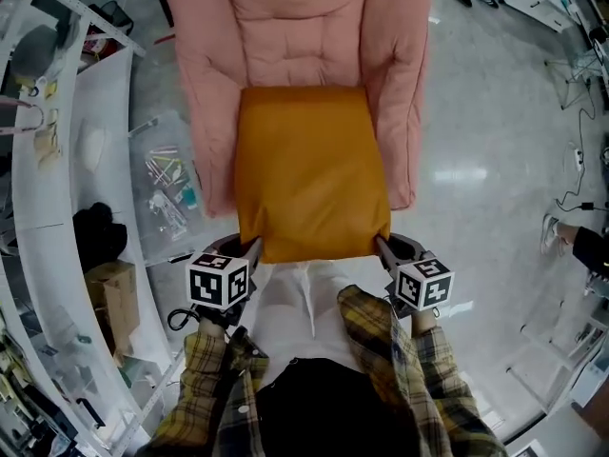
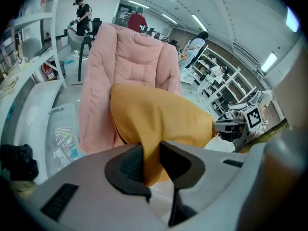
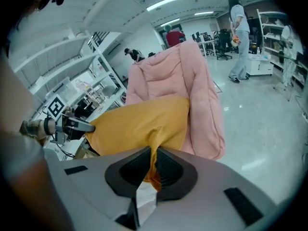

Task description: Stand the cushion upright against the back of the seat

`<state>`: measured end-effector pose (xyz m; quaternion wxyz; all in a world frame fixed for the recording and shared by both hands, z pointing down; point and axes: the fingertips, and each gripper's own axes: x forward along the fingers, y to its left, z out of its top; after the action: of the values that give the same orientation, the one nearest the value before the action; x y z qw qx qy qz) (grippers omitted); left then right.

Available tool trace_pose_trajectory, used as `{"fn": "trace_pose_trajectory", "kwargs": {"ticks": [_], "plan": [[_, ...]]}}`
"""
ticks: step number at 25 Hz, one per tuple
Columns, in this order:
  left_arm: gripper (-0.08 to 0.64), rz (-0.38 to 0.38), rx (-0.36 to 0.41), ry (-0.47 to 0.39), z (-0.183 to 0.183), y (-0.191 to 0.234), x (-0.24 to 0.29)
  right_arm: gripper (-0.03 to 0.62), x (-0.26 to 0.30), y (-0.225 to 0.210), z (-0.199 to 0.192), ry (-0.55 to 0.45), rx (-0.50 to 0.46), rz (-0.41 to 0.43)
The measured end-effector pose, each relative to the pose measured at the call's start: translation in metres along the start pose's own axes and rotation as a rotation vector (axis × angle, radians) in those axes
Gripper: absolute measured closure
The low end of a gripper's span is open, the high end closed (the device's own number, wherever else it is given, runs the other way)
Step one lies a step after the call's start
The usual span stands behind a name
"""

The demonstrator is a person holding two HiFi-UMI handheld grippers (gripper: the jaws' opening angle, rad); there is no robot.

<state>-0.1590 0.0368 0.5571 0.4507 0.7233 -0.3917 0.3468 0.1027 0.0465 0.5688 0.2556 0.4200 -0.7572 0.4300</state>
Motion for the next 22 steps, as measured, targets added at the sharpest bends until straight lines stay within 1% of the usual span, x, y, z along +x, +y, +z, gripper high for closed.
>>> {"fn": "trace_pose_trajectory", "kwargs": {"ticks": [3,7,10,13,17,22], "plan": [[0.472,0.014,0.018,-0.024,0.022,-0.01,-0.022,0.548,-0.019,0.007,0.025,-0.04,0.016,0.007],[0.471,0.007,0.035,-0.027,0.035,-0.03,-0.047,0.549,-0.049,0.015,0.049,-0.072,0.021,0.004],[0.471,-0.005,0.021,-0.045,0.042,-0.044,-0.063,0.549,-0.074,0.019,0.068,-0.115,0.013,0.017],[0.471,-0.011,-0.006,-0.083,0.048,-0.055,-0.076,0.549,-0.092,0.022,0.084,-0.143,-0.017,0.017],[0.47,0.011,-0.026,-0.149,0.065,-0.058,-0.086,0.549,-0.1,0.024,0.108,-0.173,-0.061,0.022],[0.469,0.031,-0.027,-0.196,0.091,-0.057,-0.092,0.549,-0.1,0.024,0.133,-0.196,-0.084,0.029]]}}
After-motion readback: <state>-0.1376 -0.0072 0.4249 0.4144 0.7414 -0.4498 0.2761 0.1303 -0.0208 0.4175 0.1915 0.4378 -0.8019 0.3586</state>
